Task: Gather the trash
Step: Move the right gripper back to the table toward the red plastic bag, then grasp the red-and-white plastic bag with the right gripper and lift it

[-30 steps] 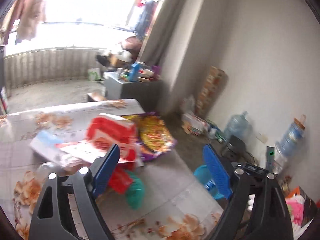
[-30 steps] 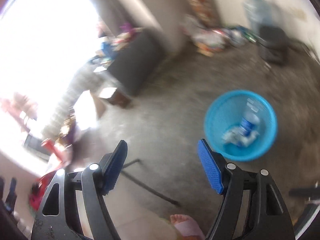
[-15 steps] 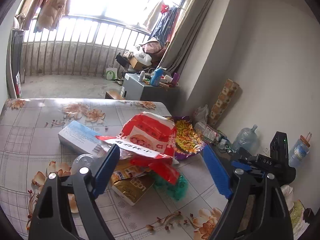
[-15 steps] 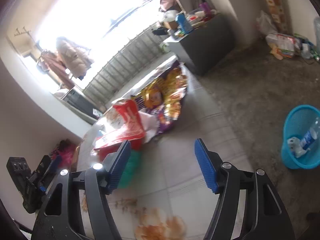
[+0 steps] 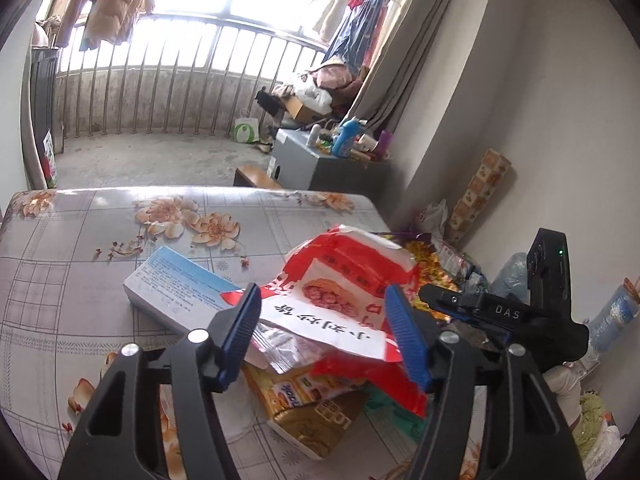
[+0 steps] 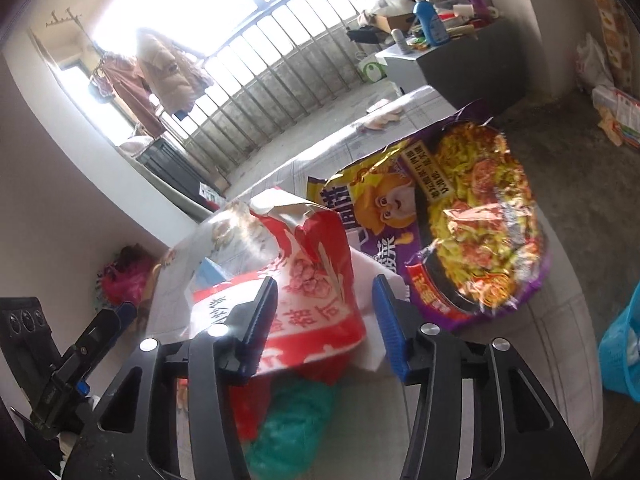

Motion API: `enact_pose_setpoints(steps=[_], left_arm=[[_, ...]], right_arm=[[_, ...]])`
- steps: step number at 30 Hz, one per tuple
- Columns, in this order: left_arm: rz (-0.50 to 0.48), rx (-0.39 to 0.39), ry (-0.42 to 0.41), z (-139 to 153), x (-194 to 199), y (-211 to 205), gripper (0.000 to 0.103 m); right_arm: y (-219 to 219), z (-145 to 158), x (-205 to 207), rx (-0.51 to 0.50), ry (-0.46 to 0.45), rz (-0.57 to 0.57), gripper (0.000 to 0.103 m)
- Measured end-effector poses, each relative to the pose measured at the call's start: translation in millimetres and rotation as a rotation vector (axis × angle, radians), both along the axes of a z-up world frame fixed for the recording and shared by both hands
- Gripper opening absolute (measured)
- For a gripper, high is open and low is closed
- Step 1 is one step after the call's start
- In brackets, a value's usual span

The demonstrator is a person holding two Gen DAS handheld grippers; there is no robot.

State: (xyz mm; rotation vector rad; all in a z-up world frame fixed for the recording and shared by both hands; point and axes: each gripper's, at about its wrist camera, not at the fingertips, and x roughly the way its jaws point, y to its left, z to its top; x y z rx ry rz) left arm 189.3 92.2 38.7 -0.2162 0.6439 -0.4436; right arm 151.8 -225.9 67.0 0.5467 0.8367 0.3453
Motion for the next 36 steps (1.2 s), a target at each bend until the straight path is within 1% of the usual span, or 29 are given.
enact_pose_setpoints(steps=[2, 6, 8, 10, 13, 17, 21, 23, 24, 28, 31, 33, 36], left_arm=[[0.001, 0.008, 0.023, -7, 7, -1, 0.053], [-0.012, 0.018, 0.058, -20, 11, -1, 0.044], [-0.017, 0.015, 0.075, -25, 12, -1, 0.041], [-0.018, 0.011, 0.087, -30, 11, 0, 0.039], [-0.017, 0.007, 0.087, -29, 7, 3, 0.038], [-0.019, 0.006, 0.069, -24, -2, 7, 0.037], [-0.027, 0.002, 0.083, -24, -11, 11, 0.037], [-0.047, -0.005, 0.093, -25, -17, 11, 0.037], [-0.061, -0.015, 0.103, -26, -20, 10, 0.037], [-0.120, -0.071, 0.138, -30, -28, 5, 0.037], [-0.133, -0.082, 0.153, -32, -29, 0, 0.037], [-0.126, -0.081, 0.159, -34, -29, -1, 0.037], [-0.103, -0.060, 0.142, -32, -30, 2, 0.038]], right_arm=[[2, -4, 4, -0.027, 0.014, 0.008, 0.039], [6, -12, 7, -0.035, 0.040, 0.041, 0.031], [9, -14, 7, -0.041, 0.047, 0.054, 0.023], [8, -17, 7, -0.036, 0.056, 0.060, 0.010], [5, -17, 5, -0.008, 0.055, 0.052, 0.003], [-10, -11, -3, 0.065, 0.041, 0.031, 0.002], [-33, -11, -9, 0.163, 0.045, -0.008, 0.001], [-42, -14, -11, 0.214, 0.051, -0.023, 0.001], [-49, -16, -13, 0.250, 0.056, -0.034, 0.001], [-67, -22, -20, 0.329, 0.065, -0.066, 0.001], [-79, -26, -30, 0.383, 0.070, -0.080, 0.001], [-86, -27, -39, 0.411, 0.071, -0.085, 0.001], [-96, -27, -51, 0.439, 0.067, -0.094, 0.001]])
